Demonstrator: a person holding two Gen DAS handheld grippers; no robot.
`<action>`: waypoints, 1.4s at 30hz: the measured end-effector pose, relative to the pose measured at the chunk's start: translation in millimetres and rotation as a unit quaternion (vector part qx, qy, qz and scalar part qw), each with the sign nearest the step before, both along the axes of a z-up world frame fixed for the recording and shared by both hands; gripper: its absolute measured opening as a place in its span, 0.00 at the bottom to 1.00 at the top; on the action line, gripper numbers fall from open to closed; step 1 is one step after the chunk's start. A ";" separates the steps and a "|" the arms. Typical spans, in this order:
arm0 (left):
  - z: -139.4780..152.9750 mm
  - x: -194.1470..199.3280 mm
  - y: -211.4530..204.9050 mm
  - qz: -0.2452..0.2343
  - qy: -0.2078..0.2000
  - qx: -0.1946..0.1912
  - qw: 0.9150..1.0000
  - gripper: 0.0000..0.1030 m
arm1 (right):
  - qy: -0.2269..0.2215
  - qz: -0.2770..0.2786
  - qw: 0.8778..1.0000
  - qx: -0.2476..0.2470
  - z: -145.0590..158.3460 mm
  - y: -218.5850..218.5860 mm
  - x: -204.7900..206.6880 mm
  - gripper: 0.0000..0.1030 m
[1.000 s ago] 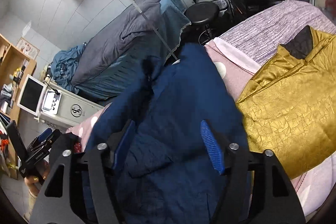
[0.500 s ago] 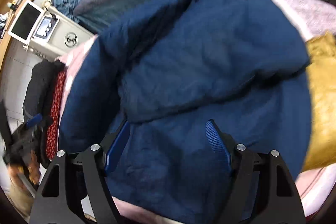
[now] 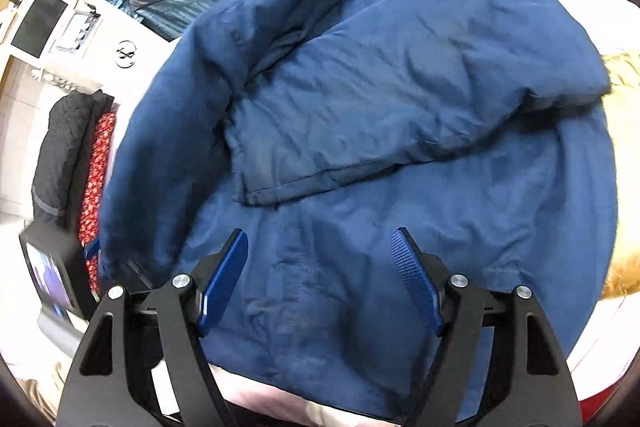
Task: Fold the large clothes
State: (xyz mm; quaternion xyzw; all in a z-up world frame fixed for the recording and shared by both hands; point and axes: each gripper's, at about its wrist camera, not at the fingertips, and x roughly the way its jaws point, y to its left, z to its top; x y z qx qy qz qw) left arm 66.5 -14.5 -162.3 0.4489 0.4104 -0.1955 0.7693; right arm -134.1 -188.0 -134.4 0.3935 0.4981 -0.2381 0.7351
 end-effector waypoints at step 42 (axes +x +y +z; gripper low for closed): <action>12.0 44.1 85.1 0.160 0.137 -0.097 0.973 0.94 | 0.074 0.164 0.922 -0.343 29.3 0.7 71.6 0.22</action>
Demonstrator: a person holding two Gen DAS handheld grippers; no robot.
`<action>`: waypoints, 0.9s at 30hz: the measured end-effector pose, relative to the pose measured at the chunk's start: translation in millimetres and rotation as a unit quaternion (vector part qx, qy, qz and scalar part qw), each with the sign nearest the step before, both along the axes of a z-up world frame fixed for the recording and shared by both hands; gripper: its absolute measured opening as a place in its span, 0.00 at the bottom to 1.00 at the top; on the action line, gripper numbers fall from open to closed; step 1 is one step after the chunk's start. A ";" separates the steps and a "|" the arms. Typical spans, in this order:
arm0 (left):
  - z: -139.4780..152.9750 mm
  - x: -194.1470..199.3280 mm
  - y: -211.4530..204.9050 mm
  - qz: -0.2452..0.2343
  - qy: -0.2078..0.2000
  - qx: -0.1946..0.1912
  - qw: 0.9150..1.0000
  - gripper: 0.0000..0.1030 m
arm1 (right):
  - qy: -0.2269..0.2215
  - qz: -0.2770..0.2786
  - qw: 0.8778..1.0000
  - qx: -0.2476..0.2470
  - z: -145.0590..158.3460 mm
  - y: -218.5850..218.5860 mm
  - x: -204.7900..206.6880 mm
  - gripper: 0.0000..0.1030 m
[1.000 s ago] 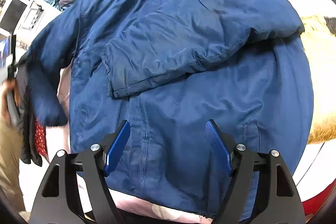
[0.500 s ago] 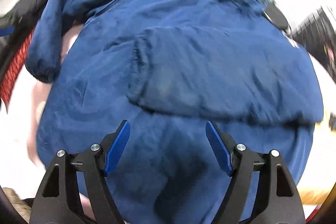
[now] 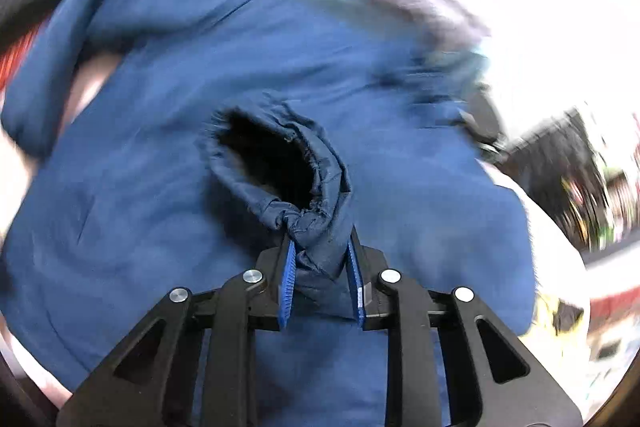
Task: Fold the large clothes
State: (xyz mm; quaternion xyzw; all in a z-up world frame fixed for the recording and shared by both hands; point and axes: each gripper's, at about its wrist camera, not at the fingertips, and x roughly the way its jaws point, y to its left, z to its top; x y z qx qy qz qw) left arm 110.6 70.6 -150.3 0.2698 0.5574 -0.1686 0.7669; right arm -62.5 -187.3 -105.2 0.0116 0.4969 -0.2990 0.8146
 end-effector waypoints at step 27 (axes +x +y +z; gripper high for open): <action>3.1 1.5 -26.5 -0.004 -0.026 0.003 1.000 0.94 | -0.047 -0.455 0.888 -0.037 88.1 -212.9 -356.3 0.76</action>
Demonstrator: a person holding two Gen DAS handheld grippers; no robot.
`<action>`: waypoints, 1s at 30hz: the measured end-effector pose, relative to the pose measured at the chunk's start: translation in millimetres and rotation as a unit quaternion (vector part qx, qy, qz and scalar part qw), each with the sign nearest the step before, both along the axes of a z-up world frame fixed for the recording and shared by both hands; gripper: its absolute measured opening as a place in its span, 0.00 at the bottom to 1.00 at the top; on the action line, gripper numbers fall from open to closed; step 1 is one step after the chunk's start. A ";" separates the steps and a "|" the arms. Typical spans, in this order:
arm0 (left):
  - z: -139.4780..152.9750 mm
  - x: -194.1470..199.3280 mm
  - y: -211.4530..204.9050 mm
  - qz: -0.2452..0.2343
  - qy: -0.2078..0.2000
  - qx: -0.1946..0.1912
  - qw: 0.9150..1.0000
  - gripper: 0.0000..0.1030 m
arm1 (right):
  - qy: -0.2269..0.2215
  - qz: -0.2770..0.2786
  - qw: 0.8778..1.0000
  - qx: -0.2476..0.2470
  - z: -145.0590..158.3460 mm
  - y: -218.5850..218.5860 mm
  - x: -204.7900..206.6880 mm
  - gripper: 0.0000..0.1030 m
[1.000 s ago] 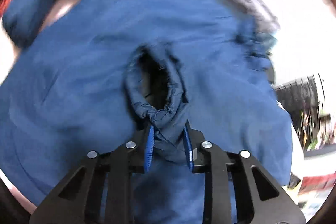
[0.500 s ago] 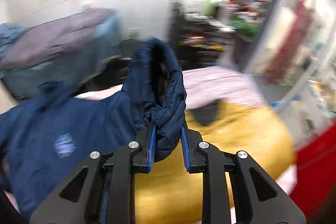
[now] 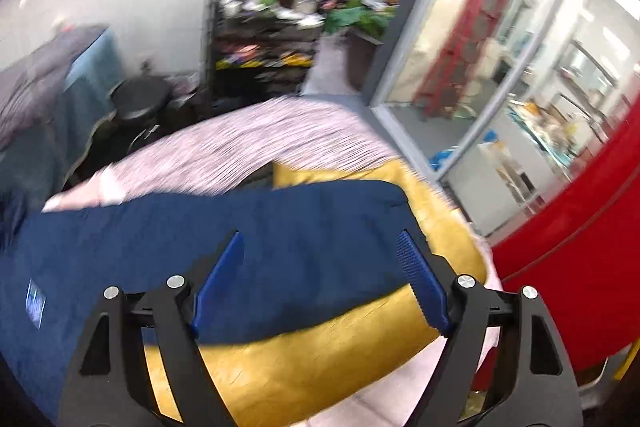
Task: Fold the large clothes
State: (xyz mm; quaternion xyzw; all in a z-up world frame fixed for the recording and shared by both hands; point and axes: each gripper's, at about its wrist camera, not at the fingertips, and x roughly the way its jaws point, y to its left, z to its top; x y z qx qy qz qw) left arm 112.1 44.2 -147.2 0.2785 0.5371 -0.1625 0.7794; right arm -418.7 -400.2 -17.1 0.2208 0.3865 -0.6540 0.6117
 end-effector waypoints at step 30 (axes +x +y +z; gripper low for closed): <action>83.3 218.2 57.5 0.175 -0.140 0.003 0.974 0.94 | -0.099 0.143 0.945 0.276 -146.4 157.6 76.9 0.76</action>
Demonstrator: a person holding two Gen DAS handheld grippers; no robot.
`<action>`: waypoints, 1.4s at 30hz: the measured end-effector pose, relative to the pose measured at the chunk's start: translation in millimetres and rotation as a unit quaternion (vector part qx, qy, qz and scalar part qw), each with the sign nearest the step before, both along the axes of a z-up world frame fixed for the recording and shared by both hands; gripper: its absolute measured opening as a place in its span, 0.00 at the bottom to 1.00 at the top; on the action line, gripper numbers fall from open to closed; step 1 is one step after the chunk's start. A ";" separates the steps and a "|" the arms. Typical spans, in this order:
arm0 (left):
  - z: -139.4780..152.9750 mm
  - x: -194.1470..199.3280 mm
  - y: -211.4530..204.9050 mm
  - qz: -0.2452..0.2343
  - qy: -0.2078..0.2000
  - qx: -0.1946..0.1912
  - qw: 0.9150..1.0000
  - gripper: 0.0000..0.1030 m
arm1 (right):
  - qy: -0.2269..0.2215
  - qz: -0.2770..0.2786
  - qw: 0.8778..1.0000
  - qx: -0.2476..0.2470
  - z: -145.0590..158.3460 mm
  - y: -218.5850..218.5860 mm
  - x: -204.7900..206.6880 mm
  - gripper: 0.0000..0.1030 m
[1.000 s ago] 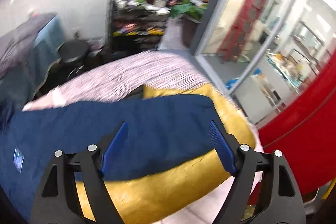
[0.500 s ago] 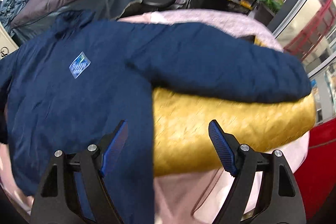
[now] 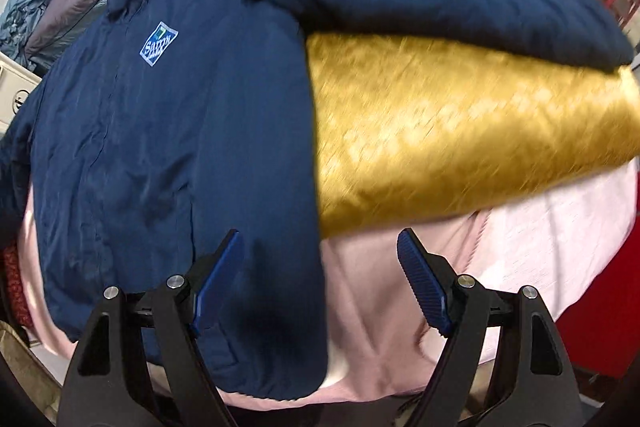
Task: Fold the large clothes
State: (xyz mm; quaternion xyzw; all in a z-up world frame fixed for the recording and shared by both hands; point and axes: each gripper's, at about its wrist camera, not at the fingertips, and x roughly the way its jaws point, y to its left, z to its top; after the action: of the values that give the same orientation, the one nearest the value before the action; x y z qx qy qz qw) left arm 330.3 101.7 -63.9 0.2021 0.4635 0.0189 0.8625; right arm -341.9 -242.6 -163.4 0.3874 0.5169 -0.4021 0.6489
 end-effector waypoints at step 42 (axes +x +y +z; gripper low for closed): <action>-126.4 -277.7 -26.1 -0.339 0.295 -0.128 0.884 0.29 | -0.212 0.025 0.967 0.140 -29.2 103.0 -33.8 0.21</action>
State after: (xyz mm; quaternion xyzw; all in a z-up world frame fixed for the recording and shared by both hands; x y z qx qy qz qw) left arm 52.5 75.5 -190.3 0.2316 0.5979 -0.3948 0.6580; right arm -375.6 -139.6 -192.7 0.5377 0.4283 -0.2176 0.6929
